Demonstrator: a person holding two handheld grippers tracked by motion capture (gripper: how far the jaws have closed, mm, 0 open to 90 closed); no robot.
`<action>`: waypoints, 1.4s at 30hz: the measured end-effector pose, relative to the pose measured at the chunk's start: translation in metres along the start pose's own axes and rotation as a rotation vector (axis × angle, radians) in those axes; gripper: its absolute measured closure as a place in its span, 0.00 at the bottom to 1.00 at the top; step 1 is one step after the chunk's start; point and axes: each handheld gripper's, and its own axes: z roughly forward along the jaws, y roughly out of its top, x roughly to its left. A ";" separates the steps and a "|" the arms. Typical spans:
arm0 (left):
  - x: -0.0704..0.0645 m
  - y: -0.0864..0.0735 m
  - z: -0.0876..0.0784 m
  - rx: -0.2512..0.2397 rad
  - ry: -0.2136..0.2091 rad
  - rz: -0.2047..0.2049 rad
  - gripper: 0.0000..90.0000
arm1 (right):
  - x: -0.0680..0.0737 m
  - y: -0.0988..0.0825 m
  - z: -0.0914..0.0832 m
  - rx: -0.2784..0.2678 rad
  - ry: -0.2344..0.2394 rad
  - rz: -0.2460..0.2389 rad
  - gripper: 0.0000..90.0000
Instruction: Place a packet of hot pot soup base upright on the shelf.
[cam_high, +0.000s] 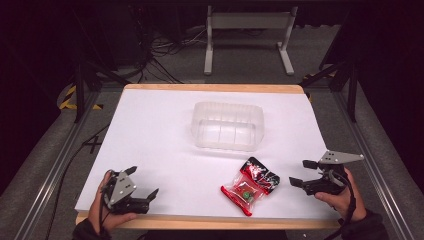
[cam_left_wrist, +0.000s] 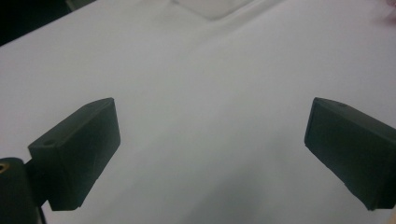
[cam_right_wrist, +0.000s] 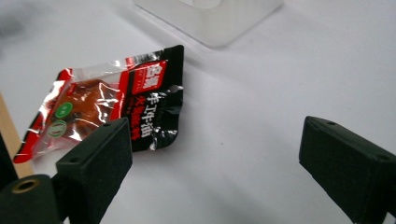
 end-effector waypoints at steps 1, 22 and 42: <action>0.004 -0.006 -0.004 0.004 0.008 -0.017 0.04 | 0.000 -0.001 0.000 0.005 -0.008 -0.006 0.11; 0.019 -0.021 -0.008 0.013 -0.005 -0.048 0.05 | 0.002 -0.013 0.030 0.109 0.105 0.018 0.12; 0.014 -0.017 -0.004 0.017 -0.012 -0.038 0.06 | 0.018 0.003 0.069 0.184 0.358 0.175 0.10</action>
